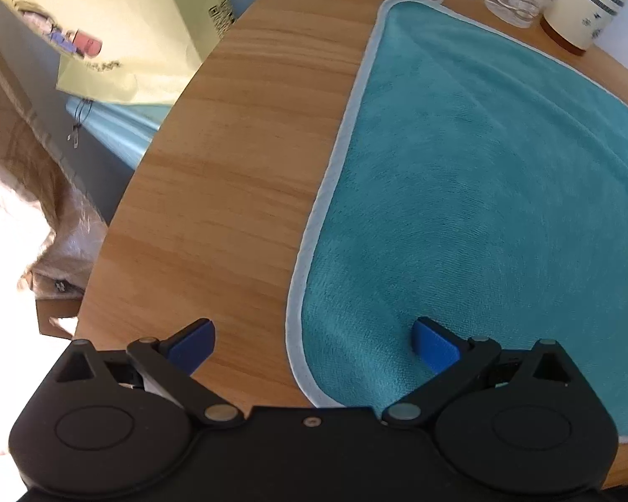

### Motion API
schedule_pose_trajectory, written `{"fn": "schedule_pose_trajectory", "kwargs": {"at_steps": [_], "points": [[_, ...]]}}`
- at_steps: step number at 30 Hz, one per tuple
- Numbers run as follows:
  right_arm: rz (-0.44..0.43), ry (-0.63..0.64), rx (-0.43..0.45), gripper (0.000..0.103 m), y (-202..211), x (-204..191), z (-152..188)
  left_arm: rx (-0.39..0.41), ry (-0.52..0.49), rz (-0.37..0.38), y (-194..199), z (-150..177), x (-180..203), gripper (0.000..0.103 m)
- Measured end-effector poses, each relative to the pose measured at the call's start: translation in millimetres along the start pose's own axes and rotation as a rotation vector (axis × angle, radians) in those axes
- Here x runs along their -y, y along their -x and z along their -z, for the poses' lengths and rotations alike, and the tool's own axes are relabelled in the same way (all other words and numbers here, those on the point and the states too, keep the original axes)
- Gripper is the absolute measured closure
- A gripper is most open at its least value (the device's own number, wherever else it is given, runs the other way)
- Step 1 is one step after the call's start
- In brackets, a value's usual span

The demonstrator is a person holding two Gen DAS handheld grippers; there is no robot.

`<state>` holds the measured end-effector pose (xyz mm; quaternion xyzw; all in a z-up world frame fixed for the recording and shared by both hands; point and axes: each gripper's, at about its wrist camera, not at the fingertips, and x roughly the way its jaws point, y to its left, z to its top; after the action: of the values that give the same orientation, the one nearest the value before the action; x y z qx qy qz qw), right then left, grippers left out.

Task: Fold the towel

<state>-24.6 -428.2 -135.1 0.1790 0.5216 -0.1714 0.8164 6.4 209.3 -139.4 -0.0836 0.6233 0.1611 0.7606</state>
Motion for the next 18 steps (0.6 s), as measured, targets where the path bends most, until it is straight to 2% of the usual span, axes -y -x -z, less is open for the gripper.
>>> {"fn": "schedule_pose_trajectory", "kwargs": {"at_steps": [3, 9, 18], "points": [[-0.009, 0.035, -0.012, 0.052, -1.1, -3.9, -3.2, 0.008, 0.017, -0.006, 2.0, 2.2, 1.2, 0.000], [-0.017, 0.001, -0.011, 0.053, -1.9, -0.9, -6.7, 0.045, -0.054, -0.038, 5.3, 2.6, 8.9, 0.000], [-0.023, 0.014, -0.008, 0.053, -2.1, -0.6, -6.5, 0.052, -0.029, 0.001, 0.2, 3.3, 1.7, 0.000]]}}
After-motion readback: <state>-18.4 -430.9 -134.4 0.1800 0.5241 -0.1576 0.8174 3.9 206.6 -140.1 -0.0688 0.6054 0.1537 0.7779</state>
